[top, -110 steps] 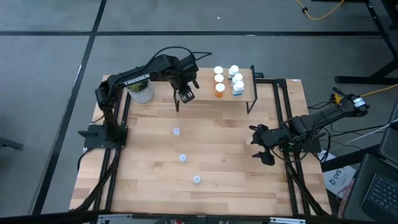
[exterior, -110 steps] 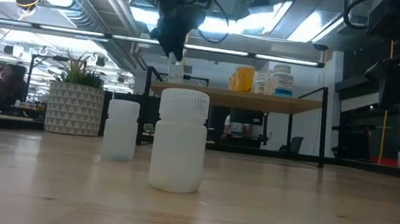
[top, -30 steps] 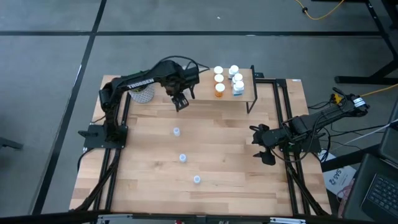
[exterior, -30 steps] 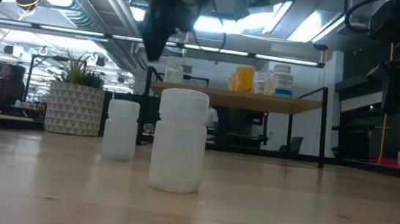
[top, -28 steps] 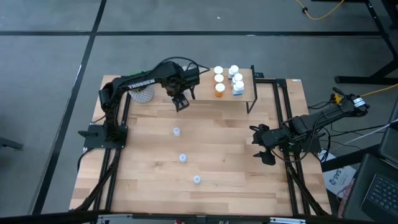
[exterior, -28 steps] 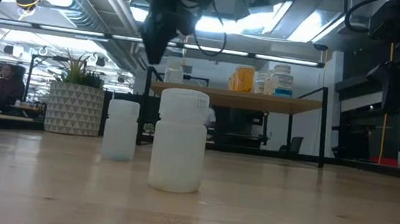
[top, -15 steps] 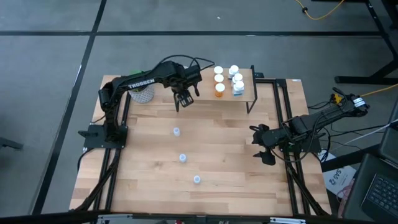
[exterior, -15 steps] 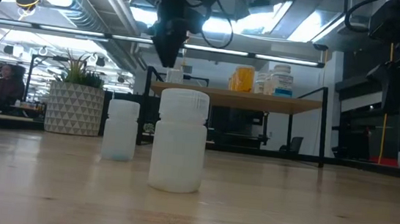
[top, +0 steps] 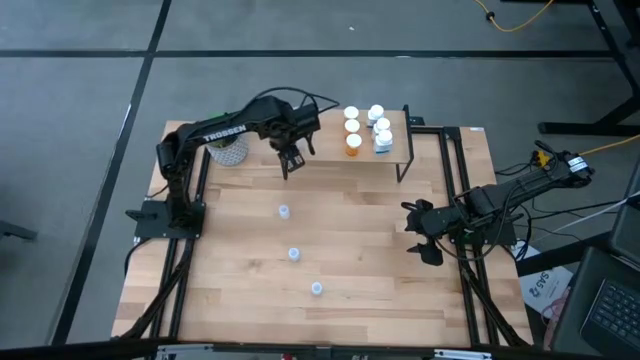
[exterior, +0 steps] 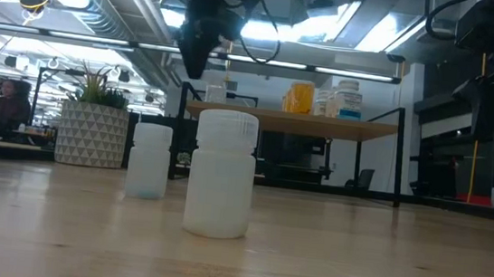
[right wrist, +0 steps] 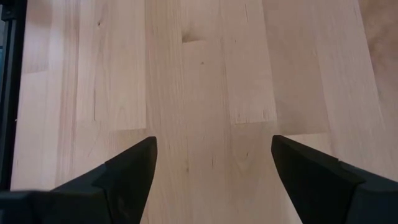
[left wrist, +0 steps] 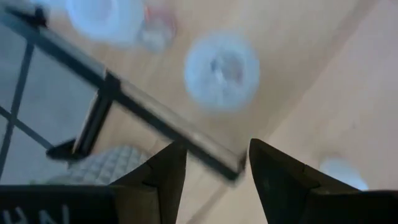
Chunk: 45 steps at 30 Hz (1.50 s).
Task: Pick and place medicine bottles onto shelf by color
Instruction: Put the top white pill bottle on the shelf
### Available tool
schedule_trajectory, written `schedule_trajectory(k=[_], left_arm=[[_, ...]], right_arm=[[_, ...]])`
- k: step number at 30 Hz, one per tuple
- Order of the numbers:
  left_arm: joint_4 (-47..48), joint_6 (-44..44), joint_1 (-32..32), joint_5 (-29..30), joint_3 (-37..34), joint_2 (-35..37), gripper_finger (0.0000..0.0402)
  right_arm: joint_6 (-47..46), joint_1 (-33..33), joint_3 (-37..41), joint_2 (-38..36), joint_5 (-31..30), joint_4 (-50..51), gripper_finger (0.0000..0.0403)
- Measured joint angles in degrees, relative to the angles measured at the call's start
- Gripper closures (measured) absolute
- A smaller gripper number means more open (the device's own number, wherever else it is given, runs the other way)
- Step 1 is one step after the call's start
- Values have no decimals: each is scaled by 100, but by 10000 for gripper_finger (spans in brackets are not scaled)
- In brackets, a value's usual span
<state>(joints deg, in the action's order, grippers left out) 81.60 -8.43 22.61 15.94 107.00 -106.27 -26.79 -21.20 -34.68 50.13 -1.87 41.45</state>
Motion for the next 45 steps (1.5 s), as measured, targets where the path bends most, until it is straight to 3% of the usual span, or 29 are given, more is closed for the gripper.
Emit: schedule_trajectory(k=[9, 21, 28, 33, 37, 45], left_arm=[[457, -306, -601, -16, 2, 750, 234], [519, -1136, -2391, 38, -259, 1859, 237], [423, -2930, -3715, 622, -2083, 2951, 255], [-384, -3879, -4518, 669, -3602, 3805, 272], [-1243, -3812, -4909, 868, -4572, 4218, 279], [-3487, -2735, -5383, 1764, -6419, 4541, 280]], right_arm=[[-13, -1, 0, -2, 0, -20, 85], [-784, 1, 0, -2, 1, -113, 85], [-910, 0, 0, -2, -1, -148, 85], [-924, -1, 0, -2, -176, -308, 85], [-1187, 0, 0, -2, -391, -582, 85], [-1799, 0, 0, -2, -677, -1332, 85]])
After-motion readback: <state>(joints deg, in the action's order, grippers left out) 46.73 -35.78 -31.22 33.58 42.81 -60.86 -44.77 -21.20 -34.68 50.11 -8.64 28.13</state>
